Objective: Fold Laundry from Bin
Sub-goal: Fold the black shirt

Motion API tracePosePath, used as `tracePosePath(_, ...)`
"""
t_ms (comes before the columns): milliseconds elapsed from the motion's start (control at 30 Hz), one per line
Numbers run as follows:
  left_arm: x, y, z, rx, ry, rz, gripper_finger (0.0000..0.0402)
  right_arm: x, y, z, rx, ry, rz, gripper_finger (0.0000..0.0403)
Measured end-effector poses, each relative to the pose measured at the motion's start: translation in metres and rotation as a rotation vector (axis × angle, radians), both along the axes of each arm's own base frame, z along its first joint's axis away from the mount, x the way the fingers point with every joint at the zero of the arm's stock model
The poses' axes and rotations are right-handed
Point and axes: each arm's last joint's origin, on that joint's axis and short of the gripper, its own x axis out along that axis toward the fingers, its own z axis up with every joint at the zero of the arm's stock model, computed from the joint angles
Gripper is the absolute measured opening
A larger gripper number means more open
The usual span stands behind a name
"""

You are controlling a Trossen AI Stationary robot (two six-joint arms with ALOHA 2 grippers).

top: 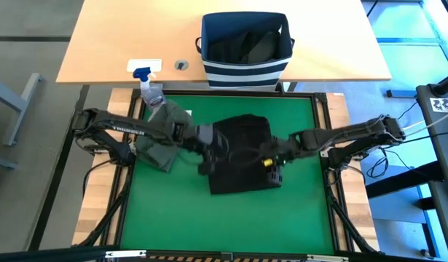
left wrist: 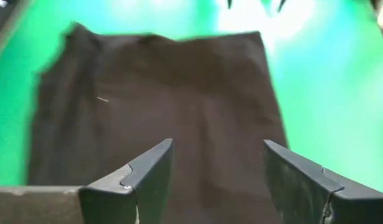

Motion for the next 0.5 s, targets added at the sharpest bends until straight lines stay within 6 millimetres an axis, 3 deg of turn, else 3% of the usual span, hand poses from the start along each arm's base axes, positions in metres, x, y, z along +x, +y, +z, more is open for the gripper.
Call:
tracePosePath(267, -0.012, -0.059, -0.032, 0.037, 0.079, -0.098, 0.0228, -0.018, 0.053, -0.042, -0.004, 0.048, 0.113, 0.0225)
tracePosePath(500, 0.0, -0.099, -0.069, 0.022, 0.124, -0.157, 0.0228, -0.028, 0.07, -0.067, 0.005, 0.007, 0.155, 0.0225)
